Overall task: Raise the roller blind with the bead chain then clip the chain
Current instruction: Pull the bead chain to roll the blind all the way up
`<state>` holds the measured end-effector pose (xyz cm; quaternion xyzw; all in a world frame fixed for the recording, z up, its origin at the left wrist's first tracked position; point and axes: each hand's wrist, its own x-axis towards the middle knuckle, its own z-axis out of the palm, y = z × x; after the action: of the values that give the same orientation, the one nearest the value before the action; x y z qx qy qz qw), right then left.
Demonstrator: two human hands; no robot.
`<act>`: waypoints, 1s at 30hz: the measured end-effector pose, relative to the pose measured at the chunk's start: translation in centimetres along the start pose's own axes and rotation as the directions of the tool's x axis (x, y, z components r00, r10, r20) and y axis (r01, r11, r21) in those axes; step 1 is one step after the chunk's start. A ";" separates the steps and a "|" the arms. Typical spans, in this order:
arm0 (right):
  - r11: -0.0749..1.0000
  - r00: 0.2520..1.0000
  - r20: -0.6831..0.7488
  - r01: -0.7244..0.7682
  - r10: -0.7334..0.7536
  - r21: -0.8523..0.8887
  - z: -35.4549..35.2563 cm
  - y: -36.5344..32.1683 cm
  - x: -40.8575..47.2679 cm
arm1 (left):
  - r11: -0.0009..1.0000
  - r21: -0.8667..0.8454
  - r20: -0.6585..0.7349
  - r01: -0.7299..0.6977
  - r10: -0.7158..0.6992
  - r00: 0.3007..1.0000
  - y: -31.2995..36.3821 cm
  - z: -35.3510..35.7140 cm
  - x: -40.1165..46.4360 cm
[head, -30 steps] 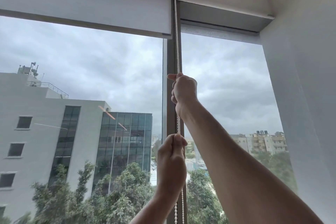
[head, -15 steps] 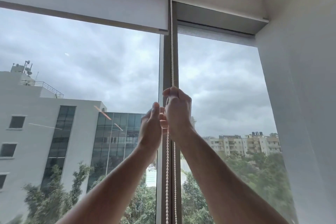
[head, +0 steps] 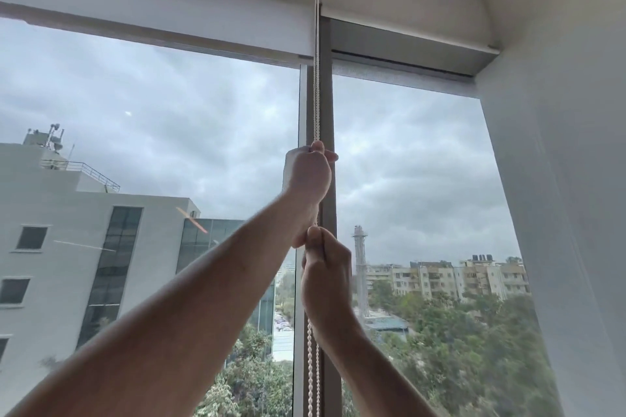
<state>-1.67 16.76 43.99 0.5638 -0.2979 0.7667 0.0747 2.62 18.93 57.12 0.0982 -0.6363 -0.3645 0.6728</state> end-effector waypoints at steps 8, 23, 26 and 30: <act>0.924 0.952 0.176 -0.288 0.249 0.251 -1.6 0.0 0.5 | 0.961 0.171 -0.150 -0.219 0.245 0.958 -1.2 -0.7 -1.4; 0.864 0.916 0.212 -0.395 0.341 0.314 -0.5 -8.7 13.2 | 0.946 0.178 -0.098 -0.271 0.291 0.952 -5.9 -0.9 -6.1; 0.848 0.904 0.205 -0.425 0.376 0.317 0.3 -9.9 14.5 | 0.946 0.191 -0.090 -0.260 0.281 0.956 -6.7 -1.2 -7.2; 0.900 0.941 0.055 -0.336 0.334 0.277 1.5 -9.8 14.7 | 0.952 0.134 -0.057 -0.276 0.285 0.957 -6.8 -1.5 -7.3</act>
<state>-1.18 20.64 61.30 0.5111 -0.2781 0.8011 -0.1404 2.05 18.05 47.11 0.0624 -0.6395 -0.2209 0.7337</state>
